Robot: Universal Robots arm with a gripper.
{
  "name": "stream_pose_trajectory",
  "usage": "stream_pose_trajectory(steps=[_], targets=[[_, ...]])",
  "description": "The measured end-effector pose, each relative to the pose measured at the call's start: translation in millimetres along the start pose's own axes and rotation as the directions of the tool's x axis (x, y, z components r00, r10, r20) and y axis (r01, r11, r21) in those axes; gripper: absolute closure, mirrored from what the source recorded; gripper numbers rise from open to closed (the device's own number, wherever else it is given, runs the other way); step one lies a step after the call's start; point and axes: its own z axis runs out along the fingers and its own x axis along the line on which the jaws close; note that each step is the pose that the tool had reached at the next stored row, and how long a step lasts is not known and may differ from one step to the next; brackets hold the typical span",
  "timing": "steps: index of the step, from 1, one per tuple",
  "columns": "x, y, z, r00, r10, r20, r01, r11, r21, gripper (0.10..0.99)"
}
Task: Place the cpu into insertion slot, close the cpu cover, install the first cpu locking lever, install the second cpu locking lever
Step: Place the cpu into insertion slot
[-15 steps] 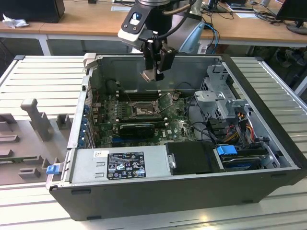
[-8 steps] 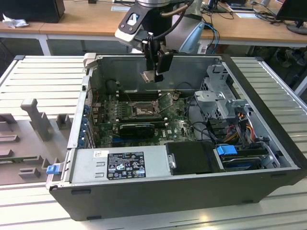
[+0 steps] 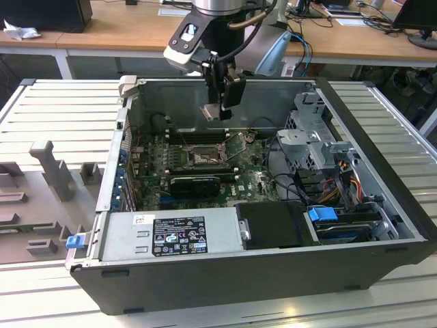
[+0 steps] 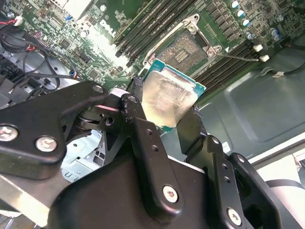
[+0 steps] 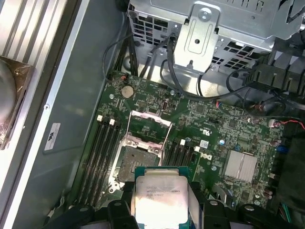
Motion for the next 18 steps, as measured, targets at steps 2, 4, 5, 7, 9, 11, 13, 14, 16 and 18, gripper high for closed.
stream_pose_trajectory(steps=[2, 4, 5, 7, 9, 11, 13, 14, 16, 18], targets=[[0.0, 0.0, 0.7, 0.9999, 0.011, 0.0008, -0.011, 0.9999, 0.000, 0.557], [0.0, -0.1, 1.0, 0.9998, 0.018, 0.0015, -0.018, 0.9998, 0.000, 0.557], [0.0, -0.1, 1.3, 0.9997, 0.023, 0.0019, -0.023, 0.9997, 0.000, 0.557], [0.0, -0.2, 1.9, 0.9994, 0.034, 0.0028, -0.034, 0.9994, 0.000, 0.557], [0.0, -0.2, 2.4, 0.9991, 0.043, 0.0036, -0.043, 0.9991, 0.000, 0.557], [0.0, -0.2, 2.7, 0.9989, 0.047, 0.0040, -0.047, 0.9989, 0.000, 0.557], [0.0, -0.3, 3.1, 0.9985, 0.054, 0.0045, -0.054, 0.9985, 0.000, 0.557], [0.0, -0.3, 3.2, 0.9984, 0.056, 0.0047, -0.056, 0.9984, 0.000, 0.557], [0.0, -0.3, 3.8, 0.9979, 0.064, 0.0053, -0.064, 0.9979, -0.001, 0.557], [0.0, -0.3, 4.1, 0.9976, 0.069, 0.0057, -0.069, 0.9976, -0.001, 0.557]])
